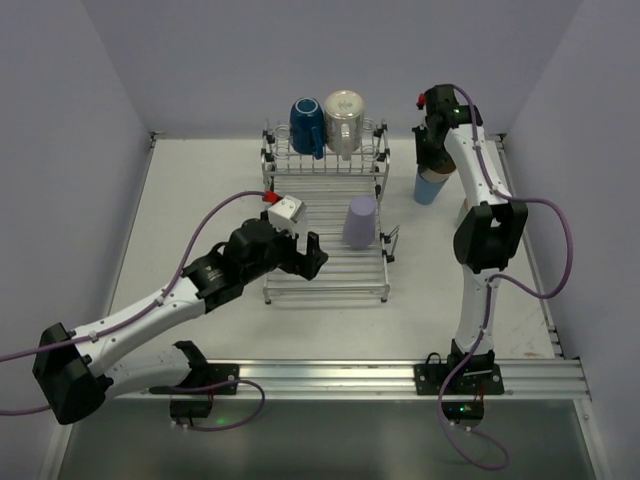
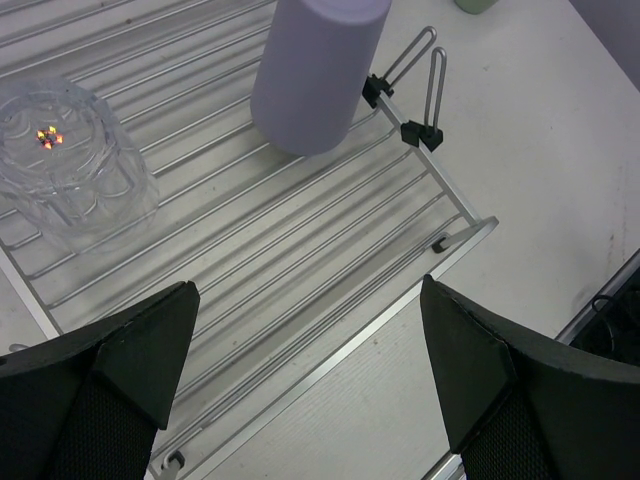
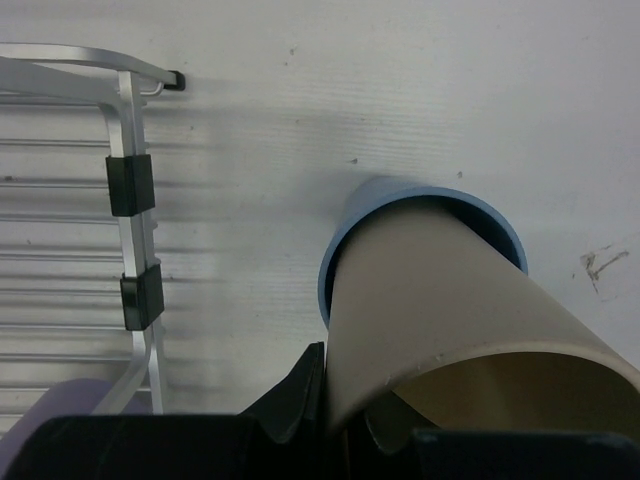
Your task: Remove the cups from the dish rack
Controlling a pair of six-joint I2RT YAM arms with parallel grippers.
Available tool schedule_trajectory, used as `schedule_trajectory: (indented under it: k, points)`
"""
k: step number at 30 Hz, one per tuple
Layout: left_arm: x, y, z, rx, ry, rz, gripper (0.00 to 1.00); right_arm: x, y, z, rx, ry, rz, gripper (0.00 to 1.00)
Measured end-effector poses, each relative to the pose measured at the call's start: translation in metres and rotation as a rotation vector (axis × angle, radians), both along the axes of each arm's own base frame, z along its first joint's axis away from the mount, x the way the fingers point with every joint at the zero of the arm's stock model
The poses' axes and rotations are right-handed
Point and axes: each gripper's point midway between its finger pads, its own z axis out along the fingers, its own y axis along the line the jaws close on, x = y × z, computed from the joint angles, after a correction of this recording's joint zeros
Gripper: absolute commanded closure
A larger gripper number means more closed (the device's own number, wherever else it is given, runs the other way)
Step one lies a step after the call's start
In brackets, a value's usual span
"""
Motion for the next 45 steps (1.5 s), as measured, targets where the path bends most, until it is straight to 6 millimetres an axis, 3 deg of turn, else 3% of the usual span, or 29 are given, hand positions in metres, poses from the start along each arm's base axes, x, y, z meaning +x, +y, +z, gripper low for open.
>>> schedule_trajectory:
  k: [4, 6, 9, 13, 18, 27, 30, 32, 40, 42, 45]
  points:
    - [0.001, -0.002, -0.002, -0.005, 0.007, -0.001, 0.00, 0.002, -0.002, -0.019, -0.006, 0.038, 0.000, 0.88]
    - [0.002, -0.004, -0.004, -0.005, 0.012, -0.002, 0.00, 0.003, -0.002, -0.024, -0.007, 0.047, 0.001, 0.75]
    - [0.004, -0.008, -0.008, -0.003, 0.017, -0.005, 0.00, 0.005, -0.003, -0.022, -0.011, 0.038, 0.005, 0.54]
    - [0.008, -0.013, -0.015, 0.005, 0.027, -0.008, 0.00, 0.013, -0.002, -0.012, -0.010, -0.003, 0.012, 0.38]
    - [0.015, -0.021, -0.023, 0.017, 0.040, -0.008, 0.00, 0.026, -0.002, 0.006, -0.008, -0.072, 0.020, 0.33]
    - [0.040, -0.047, -0.006, -0.031, -0.009, -0.004, 0.00, 0.033, -0.006, 0.018, 0.014, -0.131, 0.015, 0.32]
    - [0.053, -0.059, -0.002, -0.048, -0.030, 0.003, 0.00, 0.015, -0.002, 0.032, 0.055, -0.168, 0.015, 0.30]
    - [0.061, -0.067, 0.000, -0.054, -0.040, 0.008, 0.00, -0.005, 0.004, 0.053, 0.107, -0.231, 0.015, 0.30]
    - [0.095, -0.091, -0.025, -0.029, -0.054, 0.050, 0.00, -0.110, 0.047, 0.172, 0.492, -0.703, 0.103, 0.27]
    - [0.101, -0.094, -0.034, -0.018, -0.053, 0.062, 0.00, -0.130, 0.059, 0.187, 0.579, -0.775, 0.142, 0.27]
    - [0.110, -0.098, -0.043, -0.009, -0.061, 0.080, 0.00, -0.150, 0.072, 0.192, 0.667, -0.809, 0.191, 0.27]
